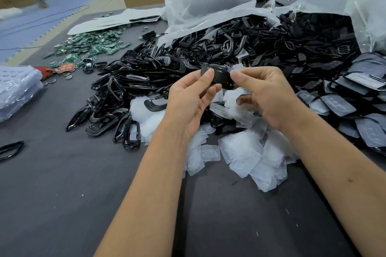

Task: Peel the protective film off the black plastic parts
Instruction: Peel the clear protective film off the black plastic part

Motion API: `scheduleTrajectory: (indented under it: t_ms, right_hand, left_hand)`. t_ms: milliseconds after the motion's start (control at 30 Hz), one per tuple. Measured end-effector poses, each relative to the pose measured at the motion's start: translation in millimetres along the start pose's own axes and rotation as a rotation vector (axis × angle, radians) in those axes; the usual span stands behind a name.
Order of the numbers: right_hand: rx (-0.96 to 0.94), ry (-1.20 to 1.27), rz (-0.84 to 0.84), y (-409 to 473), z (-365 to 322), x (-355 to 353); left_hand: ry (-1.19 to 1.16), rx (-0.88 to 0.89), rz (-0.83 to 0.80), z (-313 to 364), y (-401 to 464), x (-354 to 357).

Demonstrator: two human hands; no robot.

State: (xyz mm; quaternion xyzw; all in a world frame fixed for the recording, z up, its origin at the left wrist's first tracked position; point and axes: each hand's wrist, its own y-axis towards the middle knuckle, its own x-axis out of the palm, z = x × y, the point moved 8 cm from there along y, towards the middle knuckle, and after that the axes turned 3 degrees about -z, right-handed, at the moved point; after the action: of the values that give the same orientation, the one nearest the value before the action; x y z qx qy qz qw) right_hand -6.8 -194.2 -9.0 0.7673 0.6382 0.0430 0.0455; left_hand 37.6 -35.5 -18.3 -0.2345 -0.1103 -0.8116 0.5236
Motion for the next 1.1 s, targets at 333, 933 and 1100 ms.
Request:
scheduleTrajectory:
  t_ms: [333,933,1100]
  right_hand:
    - [0.054,0.211,0.065,-2,0,-3]
    - [-0.022,0.309,0.094,-4,-12,2]
    - [-0.019,0.336,0.072,-4,-13,0]
  left_hand:
    - [-0.005,-0.009,0.03,-5,1,2]
    - [-0.078,0.027,0.055,-4,0,5]
    - [-0.053,0.024,0.017,-6,2,8]
